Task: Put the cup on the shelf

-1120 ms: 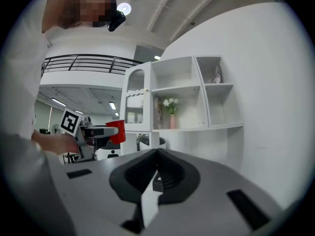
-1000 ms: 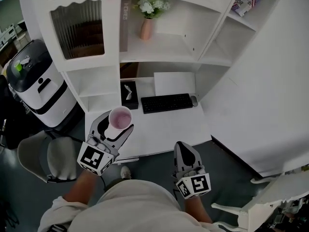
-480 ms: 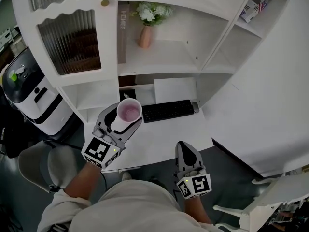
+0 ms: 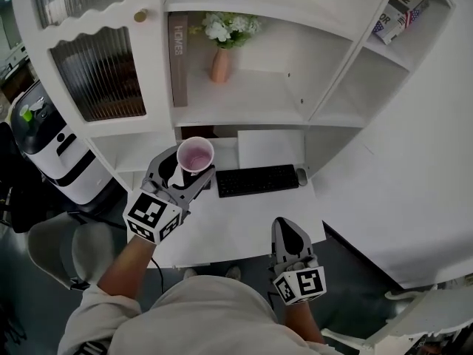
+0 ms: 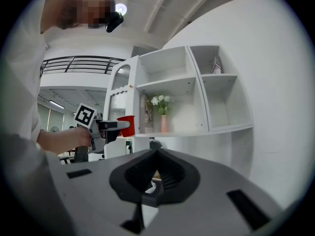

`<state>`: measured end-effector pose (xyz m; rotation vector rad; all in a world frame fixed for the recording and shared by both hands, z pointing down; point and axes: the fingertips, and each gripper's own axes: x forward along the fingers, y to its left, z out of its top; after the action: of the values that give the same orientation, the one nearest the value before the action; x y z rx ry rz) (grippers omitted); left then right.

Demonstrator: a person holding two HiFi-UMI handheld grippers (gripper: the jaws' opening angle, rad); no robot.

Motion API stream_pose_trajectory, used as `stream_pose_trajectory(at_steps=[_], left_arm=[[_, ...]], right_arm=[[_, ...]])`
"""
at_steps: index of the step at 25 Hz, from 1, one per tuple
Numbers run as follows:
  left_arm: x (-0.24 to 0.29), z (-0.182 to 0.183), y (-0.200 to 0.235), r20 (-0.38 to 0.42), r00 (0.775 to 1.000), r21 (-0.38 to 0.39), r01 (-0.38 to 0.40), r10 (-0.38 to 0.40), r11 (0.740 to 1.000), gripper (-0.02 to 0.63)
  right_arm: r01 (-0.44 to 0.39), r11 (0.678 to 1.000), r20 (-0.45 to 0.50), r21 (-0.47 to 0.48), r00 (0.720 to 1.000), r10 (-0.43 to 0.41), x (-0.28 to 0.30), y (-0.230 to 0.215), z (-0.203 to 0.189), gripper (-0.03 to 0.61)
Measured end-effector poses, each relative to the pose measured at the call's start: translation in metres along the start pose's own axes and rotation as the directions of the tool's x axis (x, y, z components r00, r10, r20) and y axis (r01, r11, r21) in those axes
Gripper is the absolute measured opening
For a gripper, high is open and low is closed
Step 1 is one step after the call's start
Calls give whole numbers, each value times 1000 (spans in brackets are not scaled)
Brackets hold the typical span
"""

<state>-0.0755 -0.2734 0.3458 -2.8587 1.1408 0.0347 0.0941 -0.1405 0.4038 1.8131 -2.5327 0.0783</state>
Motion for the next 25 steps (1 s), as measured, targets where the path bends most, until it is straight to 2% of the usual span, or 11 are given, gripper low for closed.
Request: stream_pose_trajectory(at_steps=[5,11,20,25], left_arm=[[30,18,7,5,1000,15,-27,27,1000,293],[63,31,18,-12,999,0,-51,51,999,293],[110,51,37,-40,996,19,-84,85,996,293],[137,51,47,-68,994,1,-86,86,996,293]], right_arm=[[-12,1000,6,12,1000,12,5,-23,1,5],[-10,999,9,33,1000,9,4,-43,-4,5],[26,998,10,61,1000,-27,-6,-75,-10,5],[55,995,12,79,998,-57,-13,-94,-15,5]])
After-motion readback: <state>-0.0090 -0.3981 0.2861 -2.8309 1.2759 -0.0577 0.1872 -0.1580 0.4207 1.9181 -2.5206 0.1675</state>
